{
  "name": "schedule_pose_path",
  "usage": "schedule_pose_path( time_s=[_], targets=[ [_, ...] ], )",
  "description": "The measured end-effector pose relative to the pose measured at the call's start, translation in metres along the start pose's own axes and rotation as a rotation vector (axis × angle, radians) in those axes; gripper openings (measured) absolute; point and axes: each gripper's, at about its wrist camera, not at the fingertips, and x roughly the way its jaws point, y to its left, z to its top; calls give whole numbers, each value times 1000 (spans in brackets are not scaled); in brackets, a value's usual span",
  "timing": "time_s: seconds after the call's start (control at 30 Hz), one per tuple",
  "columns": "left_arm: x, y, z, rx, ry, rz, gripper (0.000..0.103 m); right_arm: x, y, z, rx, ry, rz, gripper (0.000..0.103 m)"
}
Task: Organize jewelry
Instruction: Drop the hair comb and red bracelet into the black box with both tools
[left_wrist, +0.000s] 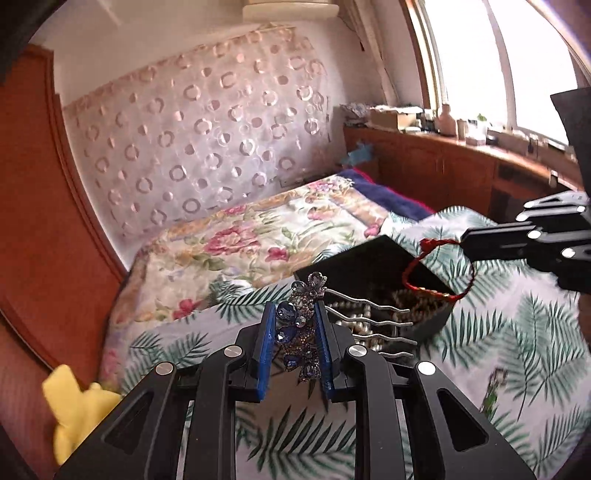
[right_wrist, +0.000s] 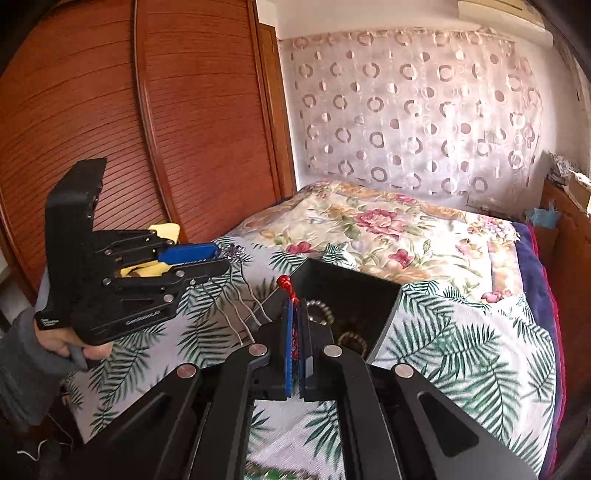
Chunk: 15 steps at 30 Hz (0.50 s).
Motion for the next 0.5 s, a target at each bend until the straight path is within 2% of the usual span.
schedule_pose_path(
  time_s=[0.2,0.3,0.37,0.4,0.5],
  targets=[
    [28,0,6,-85,14,-64,19,35,-16,-4,10,70,-24,5],
    [37,-2,6,-107,26,-88,20,42,-22,-12,30,90,-29,11],
    [41,-2,8,-126,21,-101,21,42,-25,-15,35,89,-28,22],
    [42,-3,8,-129,19,-103,21,41,-26,-16,40,86,-28,31],
    [44,-5,11,-134,15,-108,21,35,-29,-19,53,77,-26,33]
  ],
)
